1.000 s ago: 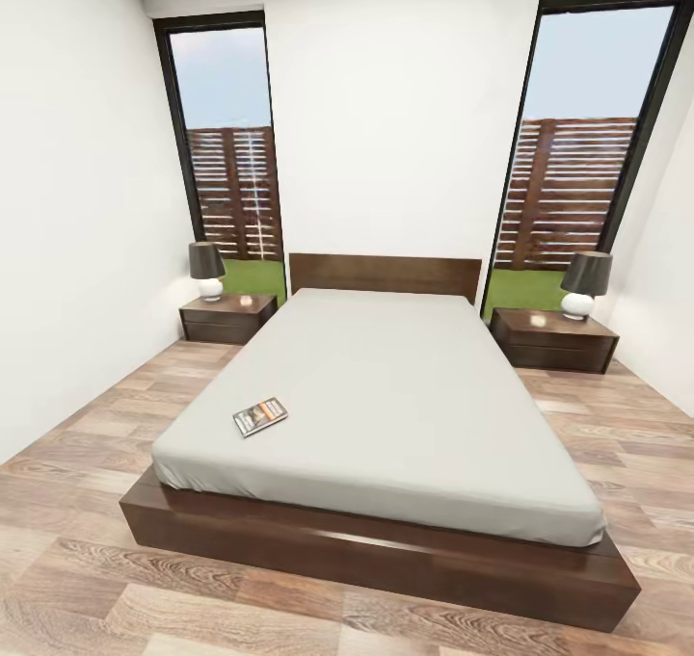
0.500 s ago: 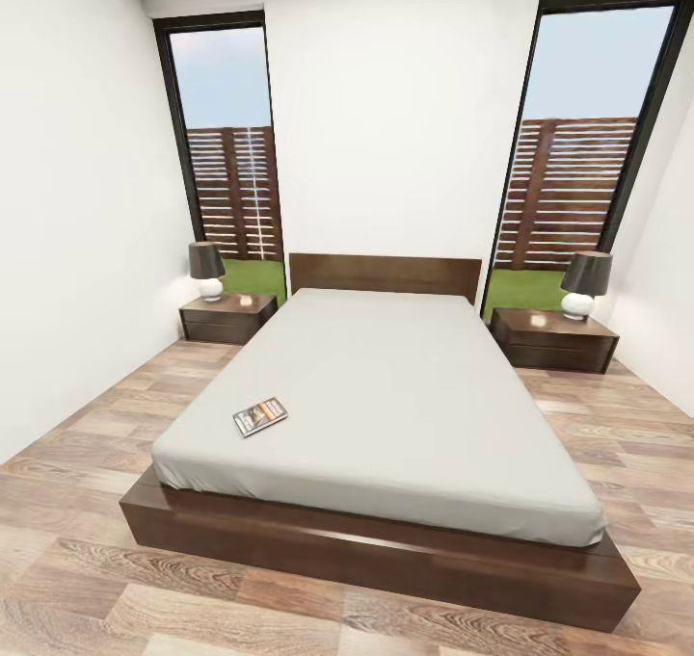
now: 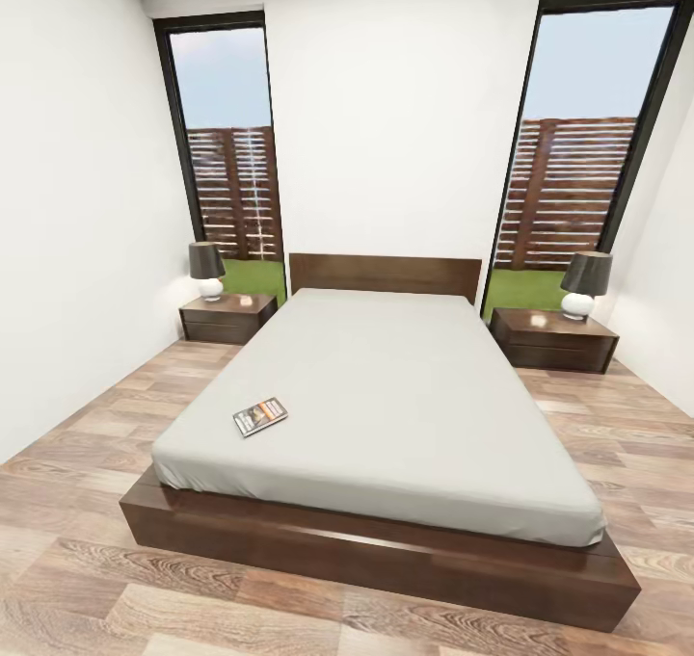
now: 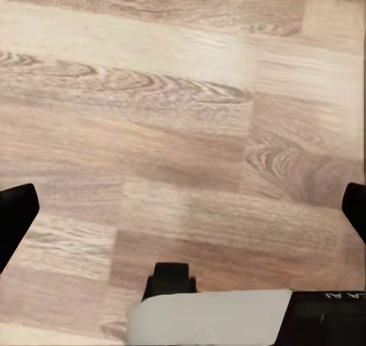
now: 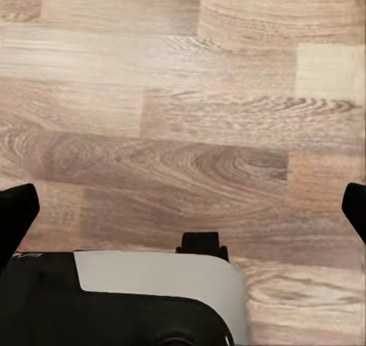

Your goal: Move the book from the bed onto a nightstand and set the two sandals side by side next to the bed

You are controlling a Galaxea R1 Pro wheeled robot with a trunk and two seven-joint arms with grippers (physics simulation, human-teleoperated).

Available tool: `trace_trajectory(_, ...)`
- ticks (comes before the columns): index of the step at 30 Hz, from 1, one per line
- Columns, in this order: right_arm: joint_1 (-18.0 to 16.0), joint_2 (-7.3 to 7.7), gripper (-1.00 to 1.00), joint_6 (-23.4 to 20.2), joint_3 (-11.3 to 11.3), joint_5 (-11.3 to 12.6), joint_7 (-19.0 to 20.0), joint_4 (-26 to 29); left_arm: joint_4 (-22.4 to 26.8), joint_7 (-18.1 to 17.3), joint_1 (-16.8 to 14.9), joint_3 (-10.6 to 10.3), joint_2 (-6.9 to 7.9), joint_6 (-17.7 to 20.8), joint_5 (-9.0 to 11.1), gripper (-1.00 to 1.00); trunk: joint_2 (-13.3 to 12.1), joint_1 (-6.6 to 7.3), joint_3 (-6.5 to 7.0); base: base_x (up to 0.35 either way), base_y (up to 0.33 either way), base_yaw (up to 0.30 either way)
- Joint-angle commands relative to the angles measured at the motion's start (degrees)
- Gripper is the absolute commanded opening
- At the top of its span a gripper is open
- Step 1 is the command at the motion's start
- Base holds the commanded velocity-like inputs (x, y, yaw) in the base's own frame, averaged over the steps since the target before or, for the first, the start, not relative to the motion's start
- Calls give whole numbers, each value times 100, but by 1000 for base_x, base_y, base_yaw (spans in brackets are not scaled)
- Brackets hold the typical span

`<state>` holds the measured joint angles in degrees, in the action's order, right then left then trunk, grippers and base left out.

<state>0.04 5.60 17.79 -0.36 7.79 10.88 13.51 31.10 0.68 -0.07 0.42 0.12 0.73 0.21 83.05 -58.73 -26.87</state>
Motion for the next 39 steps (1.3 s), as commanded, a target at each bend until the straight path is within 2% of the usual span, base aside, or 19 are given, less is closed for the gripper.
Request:
trace_trajectory(1,3,20,100,-49,2,89,46,98,91,8,0,1,-3,44,-1,100,3,0,-6,0,0,0)
trace_trajectory(3,3,57,100,-151,2,128,46,271,276,9,-1,-1,-8,144,-5,100,3,0,-6,0,0,0)
trace_trajectory(5,3,161,100,-384,1,174,46,702,837,11,-2,-11,-20,514,-13,100,3,0,-6,0,0,0)
trace_trajectory(11,2,215,100,-652,1,200,40,1190,1619,-7,-2,-30,-28,989,-15,100,3,0,-6,0,0,0)
trace_trajectory(20,0,221,100,-613,-79,213,46,1185,1639,-224,-2,-9,-16,996,15,100,3,0,-6,0,0,0)
trace_trajectory(25,2,206,100,-480,-165,213,53,1179,1191,-249,-2,-5,-12,601,12,100,3,0,-6,0,0,0)
trace_trajectory(31,3,197,100,-447,-173,207,47,1173,986,-252,-2,-6,-19,219,8,100,3,0,-6,0,0,0)
trace_trajectory(39,2,195,100,-444,-174,206,46,1179,961,-252,-2,-23,-29,159,6,100,3,0,-6,0,0,0)
